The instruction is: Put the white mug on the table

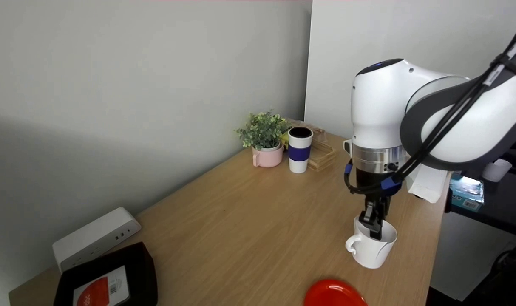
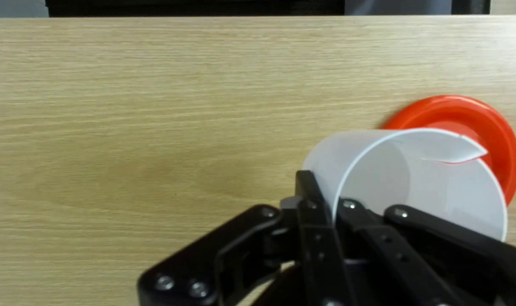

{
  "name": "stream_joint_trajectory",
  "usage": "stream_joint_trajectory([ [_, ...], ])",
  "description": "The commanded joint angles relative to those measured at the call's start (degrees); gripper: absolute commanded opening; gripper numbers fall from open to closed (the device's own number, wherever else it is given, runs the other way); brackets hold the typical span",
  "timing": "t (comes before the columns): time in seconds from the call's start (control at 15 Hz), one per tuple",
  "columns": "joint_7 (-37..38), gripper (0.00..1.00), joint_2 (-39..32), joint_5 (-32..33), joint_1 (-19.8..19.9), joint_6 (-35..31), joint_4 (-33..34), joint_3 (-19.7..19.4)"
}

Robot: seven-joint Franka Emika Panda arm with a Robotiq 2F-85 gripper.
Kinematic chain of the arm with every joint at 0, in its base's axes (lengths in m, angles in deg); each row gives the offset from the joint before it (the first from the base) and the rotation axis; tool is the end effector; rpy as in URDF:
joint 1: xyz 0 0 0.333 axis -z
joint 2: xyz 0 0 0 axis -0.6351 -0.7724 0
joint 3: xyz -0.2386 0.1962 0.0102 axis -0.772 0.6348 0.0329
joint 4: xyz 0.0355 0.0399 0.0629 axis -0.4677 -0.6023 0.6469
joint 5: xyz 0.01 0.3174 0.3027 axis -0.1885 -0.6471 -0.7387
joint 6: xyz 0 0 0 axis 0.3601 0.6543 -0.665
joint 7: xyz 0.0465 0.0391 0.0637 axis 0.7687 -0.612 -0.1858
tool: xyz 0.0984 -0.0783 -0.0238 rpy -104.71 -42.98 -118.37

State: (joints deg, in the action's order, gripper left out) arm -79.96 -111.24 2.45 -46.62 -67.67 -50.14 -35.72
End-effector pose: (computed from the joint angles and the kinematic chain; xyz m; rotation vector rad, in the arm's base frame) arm 0.5521 0.1205 0.1292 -3.0794 0.0150 0.3302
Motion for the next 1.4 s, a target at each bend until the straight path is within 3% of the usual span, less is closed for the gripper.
stream_joint_trajectory([
  [0.0, -7.86, 0.00, -2.12, -5.50, 4.77, -2.64, 0.12, 0.92],
  [0.2, -10.75, 0.00, -6.39, -8.38, 7.14, -0.17, 3.86, 0.55],
  [0.53, -7.62, 0.00, -13.82, -8.46, 8.27, 3.64, 10.64, -0.49],
  [1.33, 14.77, 0.00, -16.21, -7.82, 3.57, 5.25, 14.72, -4.96],
])
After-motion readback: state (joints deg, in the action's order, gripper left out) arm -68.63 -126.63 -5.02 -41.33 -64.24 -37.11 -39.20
